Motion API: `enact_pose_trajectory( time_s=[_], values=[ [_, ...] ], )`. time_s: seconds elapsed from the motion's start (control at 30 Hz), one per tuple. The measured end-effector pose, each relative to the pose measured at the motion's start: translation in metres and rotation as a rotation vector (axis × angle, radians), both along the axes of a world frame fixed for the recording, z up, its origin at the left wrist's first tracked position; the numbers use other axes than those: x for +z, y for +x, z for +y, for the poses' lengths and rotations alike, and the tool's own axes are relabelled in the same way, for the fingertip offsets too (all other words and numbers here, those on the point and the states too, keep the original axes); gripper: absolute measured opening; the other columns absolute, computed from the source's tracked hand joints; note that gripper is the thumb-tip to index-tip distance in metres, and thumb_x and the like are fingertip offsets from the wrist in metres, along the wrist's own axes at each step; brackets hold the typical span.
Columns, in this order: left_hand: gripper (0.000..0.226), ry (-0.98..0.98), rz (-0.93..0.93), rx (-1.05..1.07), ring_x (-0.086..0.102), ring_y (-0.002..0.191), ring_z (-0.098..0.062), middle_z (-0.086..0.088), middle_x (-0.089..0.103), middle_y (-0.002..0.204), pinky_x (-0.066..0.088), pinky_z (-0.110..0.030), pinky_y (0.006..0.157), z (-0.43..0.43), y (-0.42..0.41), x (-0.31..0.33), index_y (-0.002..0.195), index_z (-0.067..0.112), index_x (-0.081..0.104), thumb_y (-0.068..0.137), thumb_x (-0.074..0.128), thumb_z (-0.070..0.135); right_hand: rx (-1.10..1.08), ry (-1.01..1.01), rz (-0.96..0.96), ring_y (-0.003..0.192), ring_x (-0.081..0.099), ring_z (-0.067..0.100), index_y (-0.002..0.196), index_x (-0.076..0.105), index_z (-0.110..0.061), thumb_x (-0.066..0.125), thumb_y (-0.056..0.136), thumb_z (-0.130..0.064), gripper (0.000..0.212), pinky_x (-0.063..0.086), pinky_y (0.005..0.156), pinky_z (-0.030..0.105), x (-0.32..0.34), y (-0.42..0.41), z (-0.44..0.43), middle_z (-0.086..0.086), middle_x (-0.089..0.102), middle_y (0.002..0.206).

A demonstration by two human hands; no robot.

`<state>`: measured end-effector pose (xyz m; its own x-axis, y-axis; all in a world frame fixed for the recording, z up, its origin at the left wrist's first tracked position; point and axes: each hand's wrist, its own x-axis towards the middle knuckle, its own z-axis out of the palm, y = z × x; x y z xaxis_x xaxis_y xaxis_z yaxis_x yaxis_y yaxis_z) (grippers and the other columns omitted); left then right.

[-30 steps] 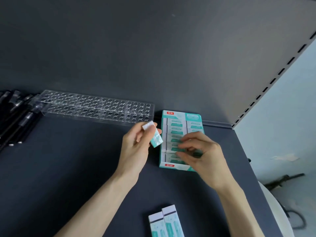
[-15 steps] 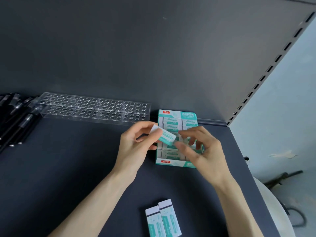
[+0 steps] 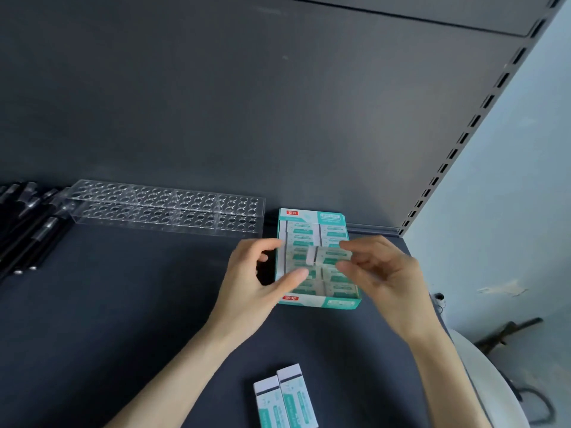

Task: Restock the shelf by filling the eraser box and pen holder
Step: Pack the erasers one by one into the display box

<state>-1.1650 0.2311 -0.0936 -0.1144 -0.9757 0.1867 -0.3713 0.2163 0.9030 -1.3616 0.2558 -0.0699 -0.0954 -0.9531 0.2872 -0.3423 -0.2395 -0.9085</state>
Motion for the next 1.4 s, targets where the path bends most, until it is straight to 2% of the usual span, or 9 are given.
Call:
enact_pose_trajectory(
  time_s=[0.07, 0.13, 0.27, 0.4, 0.6, 0.9, 1.07, 1.23, 1.4],
  values=[
    [0.072, 0.059, -0.107, -0.049, 0.036, 0.123, 0.002, 0.023, 0.038, 0.131, 0.028, -0.014, 0.103, 0.003, 0.001, 0.000, 0.131, 0.033, 0.042, 0.070, 0.078, 0.043, -0.047, 0.010, 0.053, 0.079, 0.067, 0.015, 0.087, 0.068, -0.026, 0.070, 0.079, -0.003, 0.025, 0.054, 0.073, 0.024, -0.003, -0.010, 0.002, -0.005, 0.069, 0.092],
    [0.092, 0.097, -0.219, -0.087, 0.023, 0.123, 0.009, 0.026, 0.028, 0.135, 0.020, -0.027, 0.113, 0.007, -0.002, 0.003, 0.146, 0.025, 0.026, 0.071, 0.076, 0.045, -0.077, 0.013, 0.096, 0.079, 0.066, 0.012, 0.082, 0.068, -0.025, 0.071, 0.079, -0.004, 0.021, 0.052, 0.072, 0.017, -0.008, -0.014, 0.003, -0.009, 0.068, 0.089],
    [0.073, 0.033, -0.232, -0.142, 0.031, 0.099, 0.031, 0.045, 0.037, 0.106, 0.024, -0.035, 0.115, 0.007, -0.004, -0.001, 0.137, 0.028, 0.040, 0.074, 0.075, 0.043, -0.072, 0.021, 0.176, 0.080, 0.061, 0.008, 0.081, 0.070, -0.025, 0.071, 0.079, -0.005, 0.019, 0.049, 0.066, 0.010, -0.014, -0.015, 0.005, -0.017, 0.065, 0.091],
    [0.071, 0.005, -0.208, -0.156, 0.043, 0.113, 0.013, 0.041, 0.047, 0.109, 0.030, -0.038, 0.111, 0.003, -0.002, -0.004, 0.134, 0.032, 0.043, 0.073, 0.075, 0.048, -0.097, 0.026, 0.353, 0.092, 0.053, 0.012, 0.091, 0.073, -0.020, 0.068, 0.082, -0.012, 0.013, 0.049, 0.068, 0.012, -0.017, -0.015, 0.004, -0.029, 0.060, 0.095],
    [0.074, -0.008, -0.202, -0.147, 0.046, 0.113, 0.008, 0.044, 0.047, 0.106, 0.033, -0.037, 0.110, 0.002, -0.002, -0.007, 0.131, 0.037, 0.043, 0.066, 0.067, 0.060, -0.117, -0.026, 0.474, 0.093, 0.049, 0.008, 0.092, 0.073, -0.016, 0.067, 0.083, -0.011, 0.012, 0.042, 0.067, 0.002, -0.022, -0.012, 0.002, -0.032, 0.051, 0.100],
    [0.079, 0.038, -0.168, -0.127, 0.041, 0.127, -0.008, 0.028, 0.049, 0.125, 0.033, -0.041, 0.110, -0.001, -0.001, -0.014, 0.137, 0.039, 0.039, 0.069, 0.076, 0.051, -0.127, -0.041, 0.452, 0.094, 0.052, 0.009, 0.085, 0.073, -0.016, 0.068, 0.083, -0.008, 0.010, 0.044, 0.071, 0.004, -0.026, -0.010, 0.000, -0.027, 0.051, 0.098],
    [0.075, 0.014, -0.233, -0.152, 0.039, 0.125, -0.002, 0.029, 0.042, 0.124, 0.030, -0.036, 0.111, 0.003, 0.001, 0.001, 0.136, 0.034, 0.041, 0.071, 0.076, 0.049, -0.144, 0.006, 0.380, 0.099, 0.050, 0.011, 0.085, 0.072, -0.023, 0.068, 0.084, -0.016, 0.008, 0.042, 0.072, 0.005, -0.019, -0.007, 0.002, -0.024, 0.051, 0.102],
    [0.069, -0.100, -0.365, -0.106, 0.041, 0.116, -0.001, 0.026, 0.040, 0.117, 0.035, -0.031, 0.104, 0.027, 0.013, 0.017, 0.129, 0.026, 0.052, 0.071, 0.066, 0.059, -0.118, -0.038, 0.170, 0.080, 0.058, 0.010, 0.076, 0.066, -0.033, 0.067, 0.084, -0.014, 0.020, 0.045, 0.065, 0.013, -0.004, 0.008, 0.040, -0.018, 0.061, 0.091],
    [0.047, -0.084, -0.317, -0.023, 0.051, 0.083, -0.003, 0.019, 0.050, 0.088, 0.040, -0.017, 0.071, 0.080, 0.032, 0.001, 0.102, 0.028, 0.063, 0.071, 0.059, 0.062, 0.049, 0.048, 0.099, 0.075, 0.062, 0.010, 0.081, 0.070, -0.023, 0.068, 0.083, -0.011, 0.013, 0.048, 0.068, 0.016, -0.013, 0.036, 0.081, -0.012, 0.065, 0.084]
  ],
)
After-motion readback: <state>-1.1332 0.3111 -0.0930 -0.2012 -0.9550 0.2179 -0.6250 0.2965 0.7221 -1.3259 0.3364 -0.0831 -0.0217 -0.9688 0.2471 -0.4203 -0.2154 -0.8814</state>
